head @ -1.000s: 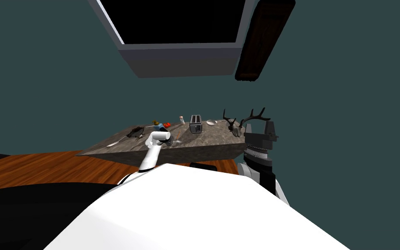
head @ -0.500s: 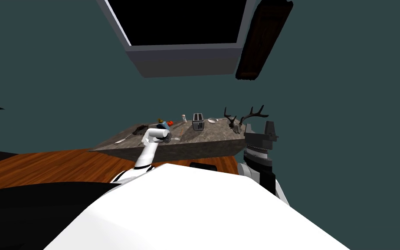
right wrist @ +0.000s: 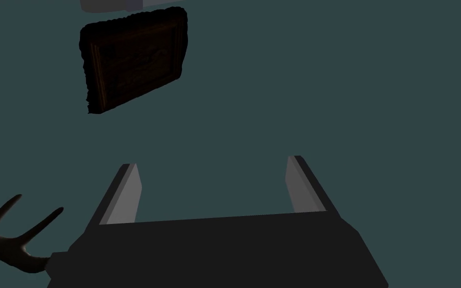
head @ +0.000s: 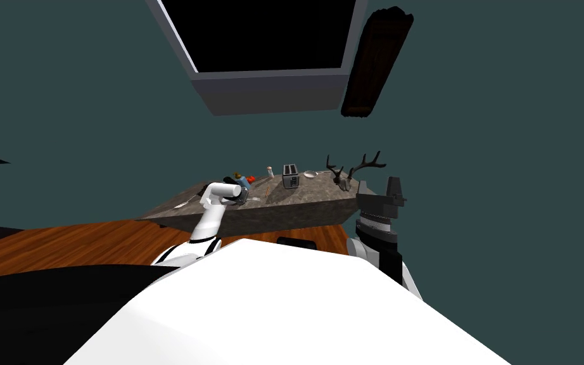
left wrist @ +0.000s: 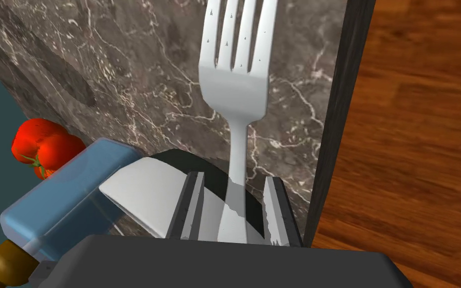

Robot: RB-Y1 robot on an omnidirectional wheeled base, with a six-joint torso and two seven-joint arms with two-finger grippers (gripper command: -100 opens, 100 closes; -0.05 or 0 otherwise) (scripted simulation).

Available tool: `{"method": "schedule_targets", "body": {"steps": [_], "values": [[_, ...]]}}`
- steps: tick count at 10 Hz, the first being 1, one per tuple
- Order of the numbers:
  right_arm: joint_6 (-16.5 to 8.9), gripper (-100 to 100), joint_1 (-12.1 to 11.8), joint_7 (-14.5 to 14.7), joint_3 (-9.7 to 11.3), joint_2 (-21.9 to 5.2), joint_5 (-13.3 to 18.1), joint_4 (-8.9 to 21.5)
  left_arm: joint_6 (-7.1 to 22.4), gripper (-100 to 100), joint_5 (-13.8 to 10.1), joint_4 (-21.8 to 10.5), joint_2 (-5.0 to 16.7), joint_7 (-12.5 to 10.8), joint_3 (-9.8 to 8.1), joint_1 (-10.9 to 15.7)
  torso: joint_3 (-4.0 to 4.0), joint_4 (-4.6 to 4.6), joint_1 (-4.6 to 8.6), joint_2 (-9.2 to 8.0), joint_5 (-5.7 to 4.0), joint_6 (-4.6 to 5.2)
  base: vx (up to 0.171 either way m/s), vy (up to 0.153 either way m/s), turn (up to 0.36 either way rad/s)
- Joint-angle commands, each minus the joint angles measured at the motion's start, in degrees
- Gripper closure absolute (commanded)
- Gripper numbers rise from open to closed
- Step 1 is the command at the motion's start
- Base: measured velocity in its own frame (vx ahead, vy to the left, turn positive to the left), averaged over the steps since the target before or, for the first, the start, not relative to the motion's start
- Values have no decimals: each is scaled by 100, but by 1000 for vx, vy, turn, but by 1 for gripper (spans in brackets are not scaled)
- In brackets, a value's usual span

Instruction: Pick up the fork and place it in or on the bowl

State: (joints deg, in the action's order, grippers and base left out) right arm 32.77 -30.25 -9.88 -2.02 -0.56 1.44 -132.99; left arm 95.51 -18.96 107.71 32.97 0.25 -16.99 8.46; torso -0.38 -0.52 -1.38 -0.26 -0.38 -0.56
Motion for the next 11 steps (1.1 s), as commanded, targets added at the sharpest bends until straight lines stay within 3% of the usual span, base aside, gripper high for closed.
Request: {"method": "schedule_targets", "body": {"steps": [1,4,11], "values": [[0,0,0,0,0,0,0,0,14,100,-114,-67,210,-22,-63,151,0,0,0,0,0,0,-76,71,-60],[0,0,0,0,0,0,0,0,155,100,-427,-229,517,-45,-187,324,12,-6,-45,32,-9,-9,-22,71,-88],[0,0,-2,0,0,0,0,0,636,100,-1389,-924,1203,-65,-475,422,101,34,-187,173,25,-28,65,83,-53]]}}
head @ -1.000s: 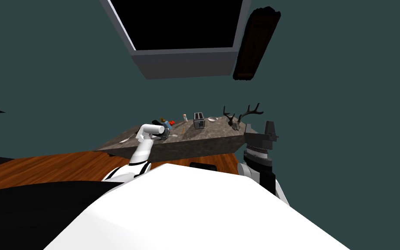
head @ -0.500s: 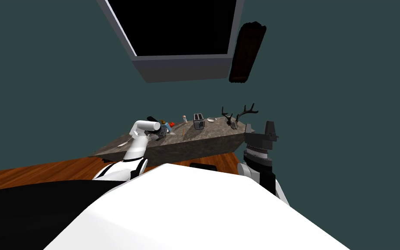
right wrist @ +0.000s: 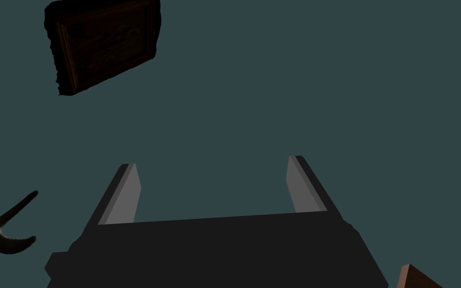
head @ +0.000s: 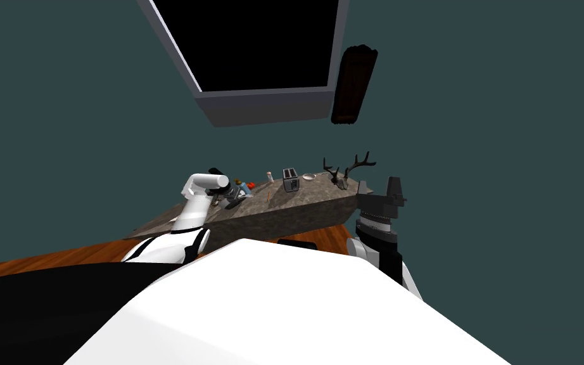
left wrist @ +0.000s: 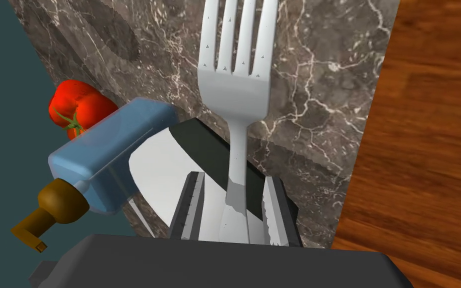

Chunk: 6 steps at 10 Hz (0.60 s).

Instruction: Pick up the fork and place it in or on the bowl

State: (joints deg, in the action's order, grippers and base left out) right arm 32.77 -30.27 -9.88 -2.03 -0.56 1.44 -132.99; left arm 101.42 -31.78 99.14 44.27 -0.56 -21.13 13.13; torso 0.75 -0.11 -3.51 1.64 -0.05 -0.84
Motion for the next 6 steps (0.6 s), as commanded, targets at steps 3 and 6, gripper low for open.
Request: {"method": "schedule_targets", "body": {"steps": [3,6], "values": [[0,0,0,0,0,0,0,0,208,100,-408,-302,262,15,-145,-64,17,17,-52,18,22,-15,66,86,-31],[0,0,0,0,0,1,0,0,150,-100,-348,-251,214,14,-122,-48,30,31,-77,29,42,-21,9,9,0]]}}
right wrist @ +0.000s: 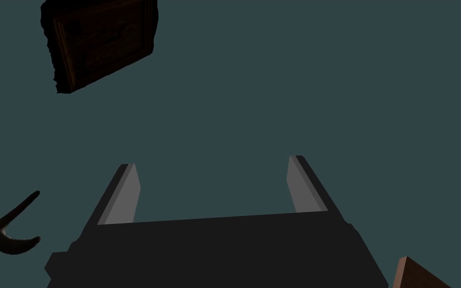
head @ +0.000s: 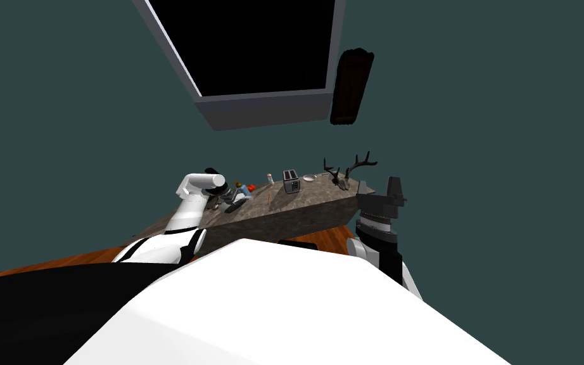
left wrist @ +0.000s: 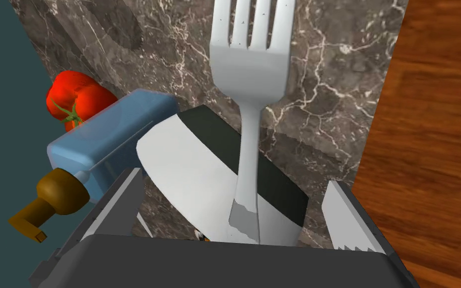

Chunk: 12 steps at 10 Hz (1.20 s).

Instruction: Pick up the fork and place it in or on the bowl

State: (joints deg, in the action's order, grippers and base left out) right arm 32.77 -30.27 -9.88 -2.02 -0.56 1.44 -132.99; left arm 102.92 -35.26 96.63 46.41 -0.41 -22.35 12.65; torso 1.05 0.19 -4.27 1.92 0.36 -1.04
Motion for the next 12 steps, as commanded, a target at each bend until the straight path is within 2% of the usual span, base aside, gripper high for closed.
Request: {"method": "schedule_targets", "body": {"steps": [1,3,4,5,8,12], "values": [[0,0,0,0,0,0,0,0,0,-100,0,0,0,0,0,0,0,0,0,0,0,0,0,0,0],[0,0,0,0,0,0,0,0,0,-100,0,0,0,0,0,0,0,0,0,0,0,0,0,0,0],[0,0,0,0,0,0,0,0,8,0,-5,-1,-8,-2,5,-4,1,-2,-7,4,-2,0,0,0,0],[0,0,0,0,0,0,0,0,243,-100,-206,209,219,-68,-102,49,3,-1,-10,6,-1,0,9,-63,36],[0,0,0,0,1,1,0,0,595,-100,-508,523,559,-167,-263,127,5,0,35,11,-13,1,9,-107,41],[0,0,0,0,1,1,0,0,1065,-100,-910,943,1011,-299,-476,232,5,0,26,11,-10,1,6,-85,33]]}}
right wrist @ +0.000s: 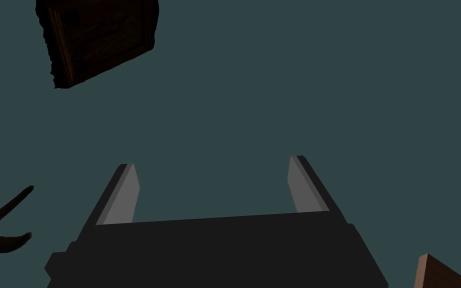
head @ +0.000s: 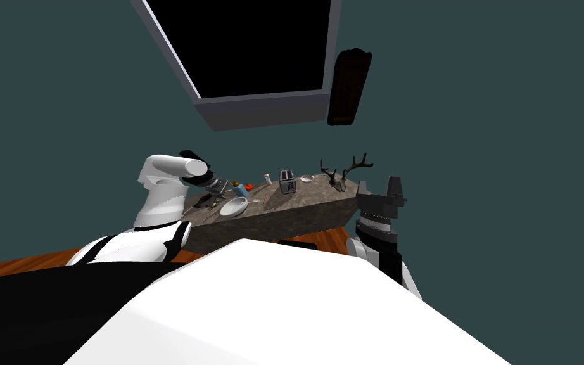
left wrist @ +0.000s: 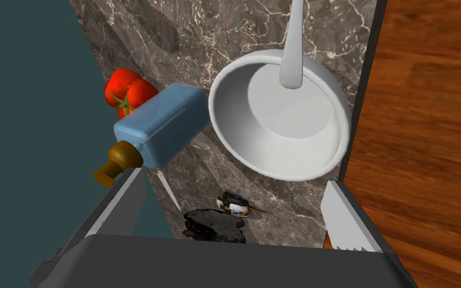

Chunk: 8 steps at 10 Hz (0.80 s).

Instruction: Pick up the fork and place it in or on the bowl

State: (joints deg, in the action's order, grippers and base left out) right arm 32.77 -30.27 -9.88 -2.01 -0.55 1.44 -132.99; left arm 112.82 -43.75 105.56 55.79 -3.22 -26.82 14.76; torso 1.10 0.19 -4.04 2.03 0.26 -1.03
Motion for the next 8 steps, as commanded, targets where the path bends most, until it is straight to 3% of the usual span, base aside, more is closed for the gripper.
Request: {"method": "schedule_targets", "body": {"steps": [1,2,3,8], "values": [[0,0,0,0,0,0,0,0,193,-100,-162,155,187,-51,-82,47,0,0,0,0,0,0,2,-82,29],[0,0,0,0,0,0,0,0,108,-100,-96,72,122,-28,-38,49,-1,0,-1,-1,1,0,1,-39,12],[0,0,0,0,0,0,0,0,132,0,-108,81,134,-33,-44,54,0,1,-16,-1,5,0,0,-8,0],[0,0,0,0,-1,-1,0,0,130,0,-106,80,133,-33,-43,54,0,1,-37,-1,11,0,0,0,0]]}}
